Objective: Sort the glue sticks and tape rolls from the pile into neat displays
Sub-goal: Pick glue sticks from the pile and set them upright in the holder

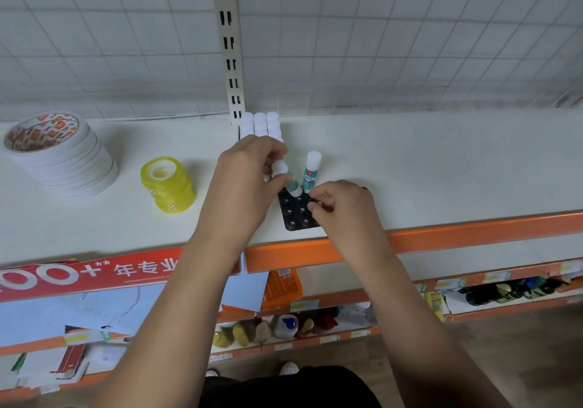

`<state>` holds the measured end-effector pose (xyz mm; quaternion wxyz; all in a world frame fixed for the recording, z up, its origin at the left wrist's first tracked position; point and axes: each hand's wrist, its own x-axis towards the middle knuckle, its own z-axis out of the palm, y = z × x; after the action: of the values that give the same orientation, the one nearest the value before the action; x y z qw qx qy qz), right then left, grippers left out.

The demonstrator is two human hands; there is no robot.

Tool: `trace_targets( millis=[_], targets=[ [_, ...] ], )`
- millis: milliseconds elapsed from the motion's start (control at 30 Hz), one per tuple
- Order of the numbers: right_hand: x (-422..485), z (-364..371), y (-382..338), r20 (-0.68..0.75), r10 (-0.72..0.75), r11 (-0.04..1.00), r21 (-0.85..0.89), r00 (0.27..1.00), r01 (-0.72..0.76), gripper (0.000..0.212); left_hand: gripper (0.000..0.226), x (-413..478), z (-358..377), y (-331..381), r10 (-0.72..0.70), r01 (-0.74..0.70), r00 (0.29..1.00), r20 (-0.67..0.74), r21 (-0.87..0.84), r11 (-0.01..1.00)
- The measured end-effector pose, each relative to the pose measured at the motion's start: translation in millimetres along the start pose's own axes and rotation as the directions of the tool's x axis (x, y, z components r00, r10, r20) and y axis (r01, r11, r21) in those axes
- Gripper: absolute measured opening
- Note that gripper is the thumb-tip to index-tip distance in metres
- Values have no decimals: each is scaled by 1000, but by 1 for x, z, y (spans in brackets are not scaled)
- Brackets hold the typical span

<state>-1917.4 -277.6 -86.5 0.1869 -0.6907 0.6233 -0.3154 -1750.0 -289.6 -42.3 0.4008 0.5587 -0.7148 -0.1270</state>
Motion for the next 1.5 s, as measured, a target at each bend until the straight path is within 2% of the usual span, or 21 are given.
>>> trace_targets(
  millis=[367,567,700,800,900,1000,1100,1200,1367,1500],
  targets=[
    [6,3,-1,37,-84,986,-142,996,88,11,12,15,24,-1,150,-147,988,-33,69,987],
    [9,2,1,61,-59,991,-117,996,66,11,13,16,23,-2,143,-142,989,-27,27,990],
    [7,-1,-2,17,-32,999,-40,999,32,14,15,15,17,1,138,-137,990,-23,19,990],
    [6,-3,-6,-29,-37,999,0,999,37,22,20,12,10,1,119,-120,993,-20,-63,991],
    [5,-2,-8,-14,-34,999,-6,999,34,23,21,6,6,-2,50,-46,998,26,-145,988],
    [4,-2,-7,28,-18,1000,-2,999,18,22,15,-1,5,-11,11,-6,994,111,-41,999],
    [4,-6,-6,23,-16,999,37,1000,16,21,12,-4,3,-19,28,-68,973,228,166,984],
    [4,-7,-11,1,-35,993,113,999,35,16,20,-5,5,-16,34,-95,954,299,193,977],
    [4,-11,-16,-14,-44,981,190,999,46,21,23,-5,8,-10,96,-127,967,237,116,985],
    [8,-11,-7,-23,-34,998,48,999,35,22,16,0,9,-11,53,-70,987,152,109,992]
  ],
)
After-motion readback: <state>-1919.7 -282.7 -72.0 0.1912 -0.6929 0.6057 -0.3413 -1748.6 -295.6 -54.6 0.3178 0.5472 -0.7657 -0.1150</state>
